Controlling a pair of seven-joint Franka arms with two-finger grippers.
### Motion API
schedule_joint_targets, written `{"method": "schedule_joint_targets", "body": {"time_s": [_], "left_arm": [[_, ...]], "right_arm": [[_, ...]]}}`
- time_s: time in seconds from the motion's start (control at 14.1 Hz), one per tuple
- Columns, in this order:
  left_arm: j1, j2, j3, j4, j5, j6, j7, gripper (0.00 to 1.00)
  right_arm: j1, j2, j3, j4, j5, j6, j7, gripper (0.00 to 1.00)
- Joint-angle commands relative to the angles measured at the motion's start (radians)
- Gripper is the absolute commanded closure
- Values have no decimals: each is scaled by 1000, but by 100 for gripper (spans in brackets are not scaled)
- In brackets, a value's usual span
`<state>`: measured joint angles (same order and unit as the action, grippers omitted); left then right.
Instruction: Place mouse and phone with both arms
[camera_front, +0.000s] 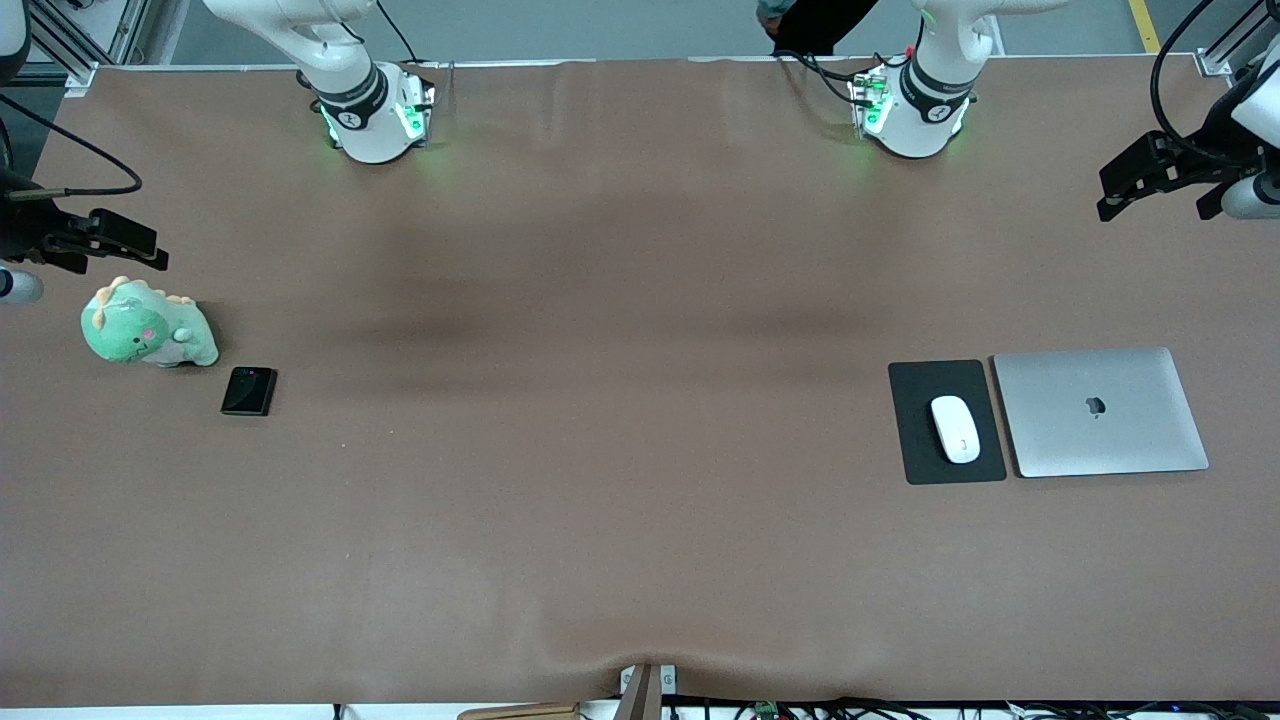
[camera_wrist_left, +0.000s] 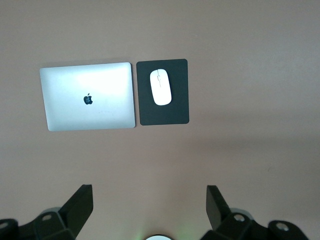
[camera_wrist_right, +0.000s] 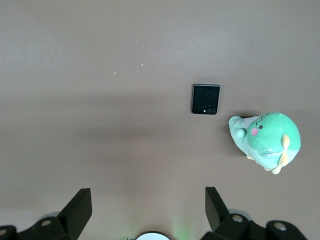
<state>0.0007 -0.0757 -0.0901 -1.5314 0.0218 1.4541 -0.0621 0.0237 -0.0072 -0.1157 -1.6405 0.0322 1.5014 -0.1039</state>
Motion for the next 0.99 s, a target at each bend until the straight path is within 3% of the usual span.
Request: {"method": "schedule_joint_targets", "body": {"time_s": [0.0,0.92], "left_arm": [[-4,4,3,20,-19,-21,-2,0],[4,10,3,48,-36,-52,-5,0]], "right_arm": [[-1,-8,7,-1,-18,-6,7,0],[2,-7,8,-1,-18,-6,7,0]]}}
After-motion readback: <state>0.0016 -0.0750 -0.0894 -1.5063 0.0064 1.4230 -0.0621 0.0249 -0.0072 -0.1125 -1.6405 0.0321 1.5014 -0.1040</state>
